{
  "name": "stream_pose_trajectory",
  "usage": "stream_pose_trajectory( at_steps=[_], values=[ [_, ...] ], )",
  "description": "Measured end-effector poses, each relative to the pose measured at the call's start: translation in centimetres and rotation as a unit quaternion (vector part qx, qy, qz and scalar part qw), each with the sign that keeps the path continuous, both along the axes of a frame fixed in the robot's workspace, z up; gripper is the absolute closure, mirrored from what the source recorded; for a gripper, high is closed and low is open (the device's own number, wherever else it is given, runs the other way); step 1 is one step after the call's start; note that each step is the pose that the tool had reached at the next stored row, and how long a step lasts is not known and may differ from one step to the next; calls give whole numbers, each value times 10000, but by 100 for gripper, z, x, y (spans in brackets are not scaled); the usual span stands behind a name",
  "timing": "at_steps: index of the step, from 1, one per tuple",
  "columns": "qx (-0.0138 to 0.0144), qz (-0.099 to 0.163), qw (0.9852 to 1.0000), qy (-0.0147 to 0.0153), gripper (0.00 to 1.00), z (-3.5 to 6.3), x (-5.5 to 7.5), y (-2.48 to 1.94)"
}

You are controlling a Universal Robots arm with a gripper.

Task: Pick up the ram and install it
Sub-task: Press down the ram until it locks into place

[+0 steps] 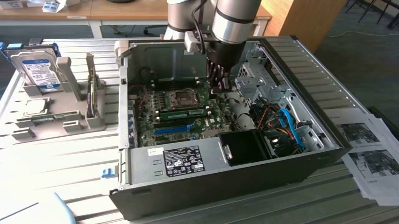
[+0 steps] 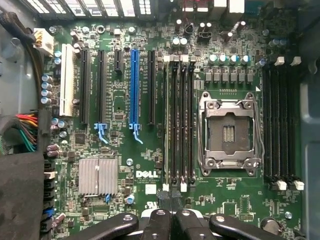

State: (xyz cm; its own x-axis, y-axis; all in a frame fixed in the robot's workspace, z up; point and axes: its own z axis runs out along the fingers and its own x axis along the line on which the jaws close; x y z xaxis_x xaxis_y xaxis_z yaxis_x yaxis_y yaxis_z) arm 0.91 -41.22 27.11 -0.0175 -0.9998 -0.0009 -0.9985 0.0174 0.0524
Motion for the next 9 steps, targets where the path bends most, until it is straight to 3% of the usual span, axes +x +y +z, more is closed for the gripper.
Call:
stream_pose_trajectory(
  at_steps=[9],
  values=[
    [0,0,10000,7,91,-138,0,0]
  ],
)
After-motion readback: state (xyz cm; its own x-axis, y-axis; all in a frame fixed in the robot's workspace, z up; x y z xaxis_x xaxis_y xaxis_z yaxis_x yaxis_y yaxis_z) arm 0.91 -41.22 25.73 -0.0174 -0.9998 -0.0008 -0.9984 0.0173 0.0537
